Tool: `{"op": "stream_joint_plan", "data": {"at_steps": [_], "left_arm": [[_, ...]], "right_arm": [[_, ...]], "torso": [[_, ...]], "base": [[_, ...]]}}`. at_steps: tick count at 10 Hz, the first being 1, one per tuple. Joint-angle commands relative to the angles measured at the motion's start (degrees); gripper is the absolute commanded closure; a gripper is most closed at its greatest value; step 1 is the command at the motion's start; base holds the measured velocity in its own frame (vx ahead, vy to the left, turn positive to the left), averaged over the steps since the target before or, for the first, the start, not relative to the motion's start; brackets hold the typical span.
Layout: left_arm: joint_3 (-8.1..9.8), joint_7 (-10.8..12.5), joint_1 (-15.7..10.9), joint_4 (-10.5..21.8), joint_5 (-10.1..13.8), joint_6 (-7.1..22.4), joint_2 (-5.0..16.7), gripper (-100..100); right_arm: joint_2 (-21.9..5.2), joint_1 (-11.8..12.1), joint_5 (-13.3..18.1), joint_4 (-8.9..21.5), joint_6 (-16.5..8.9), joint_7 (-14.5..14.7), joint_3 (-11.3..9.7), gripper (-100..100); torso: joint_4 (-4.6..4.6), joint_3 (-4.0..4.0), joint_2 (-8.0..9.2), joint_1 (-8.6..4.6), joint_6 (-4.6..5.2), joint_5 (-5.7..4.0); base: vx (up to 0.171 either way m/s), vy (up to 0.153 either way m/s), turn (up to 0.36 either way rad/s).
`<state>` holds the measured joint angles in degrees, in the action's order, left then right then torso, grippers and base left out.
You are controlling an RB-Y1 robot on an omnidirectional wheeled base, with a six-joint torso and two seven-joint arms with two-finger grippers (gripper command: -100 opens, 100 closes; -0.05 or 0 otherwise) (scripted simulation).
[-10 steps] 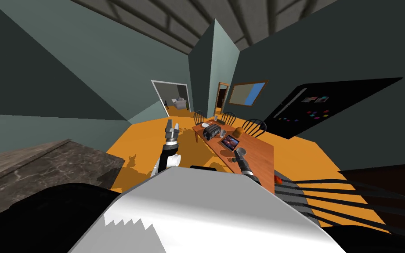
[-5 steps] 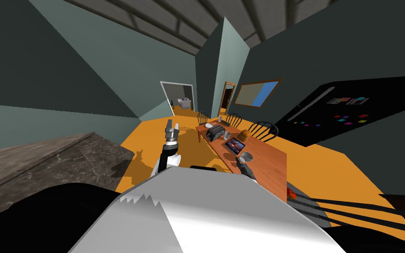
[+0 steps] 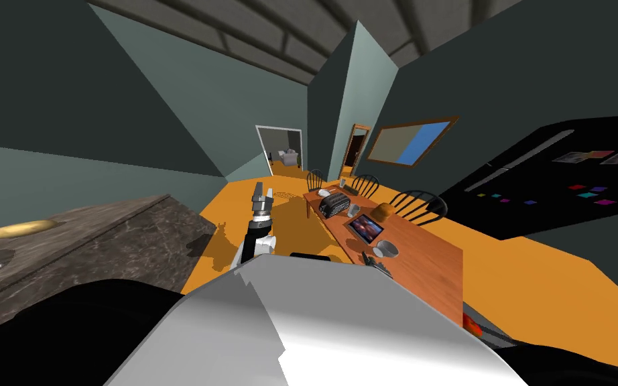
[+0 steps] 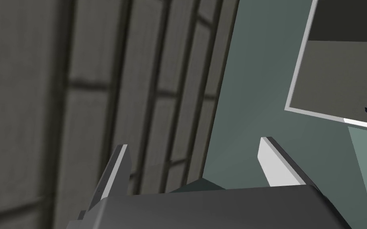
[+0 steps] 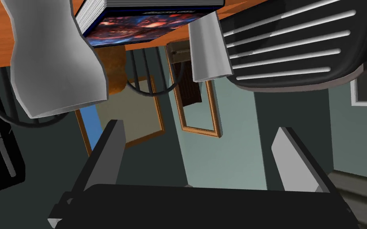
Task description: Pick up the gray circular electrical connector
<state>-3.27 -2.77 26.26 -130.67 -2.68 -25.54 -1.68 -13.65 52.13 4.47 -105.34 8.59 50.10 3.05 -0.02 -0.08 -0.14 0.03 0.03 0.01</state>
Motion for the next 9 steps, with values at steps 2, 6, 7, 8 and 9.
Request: {"op": "stream_joint_plan", "data": {"at_steps": [2, 6, 7, 8, 9], "left_arm": [[-0.01, 0.00, -0.01, 0.00, 0.00, 0.00, 0.00, 0], [0.00, 0.00, 0.00, 0.00, 0.00, 0.00, 0.00, 0], [0.00, 0.00, 0.00, 0.00, 0.00, 0.00, 0.00, 0], [0.00, 0.00, 0.00, 0.00, 0.00, 0.00, 0.00, 0], [0.00, 0.00, 0.00, 0.00, 0.00, 0.00, 0.00, 0]], "right_arm": [[-0.72, 1.80, -0.06, 1.27, -1.96, 4.76, 0.19, -100], [-1.49, 4.53, -0.09, 4.26, -4.85, 10.92, 0.33, -100], [-1.49, 4.53, -0.09, 4.26, -4.85, 12.37, 0.33, -100], [-1.83, 5.83, -0.11, 5.72, -6.31, 14.15, 0.38, -100], [-1.83, 5.83, -0.11, 5.72, -6.31, 15.54, 0.38, -100]], "torso": [[0.00, 0.00, -0.01, 0.02, -0.03, 0.00], [0.01, 0.03, 0.05, 0.01, 0.01, 0.00], [0.01, 0.02, 0.02, 0.03, -0.02, 0.01], [0.01, 0.01, 0.02, 0.01, 0.00, 0.00], [0.00, -0.01, -0.02, 0.00, -0.02, 0.01]], "base": [[0.038, 0.012, 0.188], [0.035, 0.011, 0.125], [0.035, 0.005, 0.145], [0.046, 0.011, 0.260], [0.043, 0.003, 0.100]]}}
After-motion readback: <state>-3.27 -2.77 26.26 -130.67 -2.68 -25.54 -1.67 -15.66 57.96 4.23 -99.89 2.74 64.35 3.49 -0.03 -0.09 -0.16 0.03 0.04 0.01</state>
